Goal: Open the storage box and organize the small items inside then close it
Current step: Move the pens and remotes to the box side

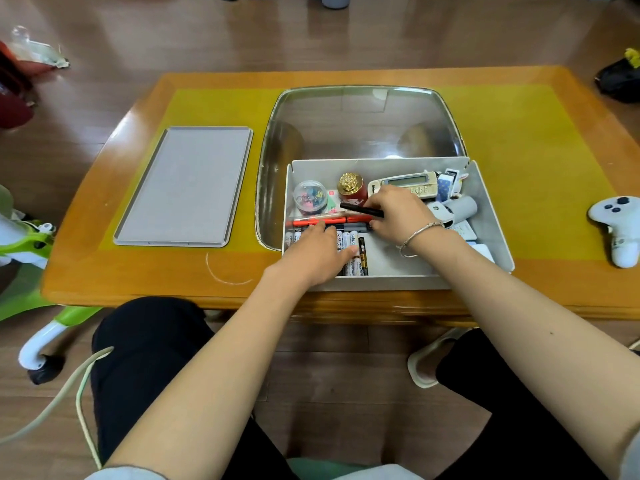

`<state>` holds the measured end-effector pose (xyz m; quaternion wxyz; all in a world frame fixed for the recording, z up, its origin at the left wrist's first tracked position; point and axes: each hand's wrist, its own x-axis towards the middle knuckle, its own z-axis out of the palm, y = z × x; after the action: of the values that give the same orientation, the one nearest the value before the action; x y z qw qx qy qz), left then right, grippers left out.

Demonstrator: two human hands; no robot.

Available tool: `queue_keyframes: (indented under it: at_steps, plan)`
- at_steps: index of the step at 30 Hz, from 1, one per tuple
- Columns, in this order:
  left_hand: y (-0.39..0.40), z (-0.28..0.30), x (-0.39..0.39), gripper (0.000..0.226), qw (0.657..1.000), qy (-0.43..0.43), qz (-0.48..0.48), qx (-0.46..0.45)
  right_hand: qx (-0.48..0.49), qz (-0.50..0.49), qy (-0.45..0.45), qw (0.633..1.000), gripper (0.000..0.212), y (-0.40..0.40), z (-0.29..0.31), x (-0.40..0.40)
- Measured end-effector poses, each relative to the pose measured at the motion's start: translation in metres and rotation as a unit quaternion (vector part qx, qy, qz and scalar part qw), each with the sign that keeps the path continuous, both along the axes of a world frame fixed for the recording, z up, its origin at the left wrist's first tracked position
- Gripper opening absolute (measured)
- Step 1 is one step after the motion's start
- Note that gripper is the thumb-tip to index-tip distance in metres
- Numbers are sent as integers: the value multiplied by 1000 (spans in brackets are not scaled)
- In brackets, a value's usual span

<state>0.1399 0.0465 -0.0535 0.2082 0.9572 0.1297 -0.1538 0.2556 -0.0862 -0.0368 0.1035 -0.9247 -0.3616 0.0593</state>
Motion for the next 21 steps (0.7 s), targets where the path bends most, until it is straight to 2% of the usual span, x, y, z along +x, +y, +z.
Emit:
queue_keyframes:
  at_steps: [2,4,8,13,17,21]
  plan:
    - [-1,4,-3,49,990,-136,38,0,14,35,21,999,30,-4,5,-3]
    - [-2,11,-3,44,978,-207,36,1,16,69,36,997,28,-4,9,-7]
    - [-1,21,0,31,975,-191,-72,84,31,87,39,995,28,-1,10,-16]
    - [11,19,-3,19,963,-246,-24,107,80,52,56,994,31,-18,8,-13]
    - [21,16,-7,18,956,-264,38,123,117,30,81,989,24,-31,5,-9]
    - [19,13,-8,18,951,-272,51,135,108,24,52,993,21,-31,4,-6]
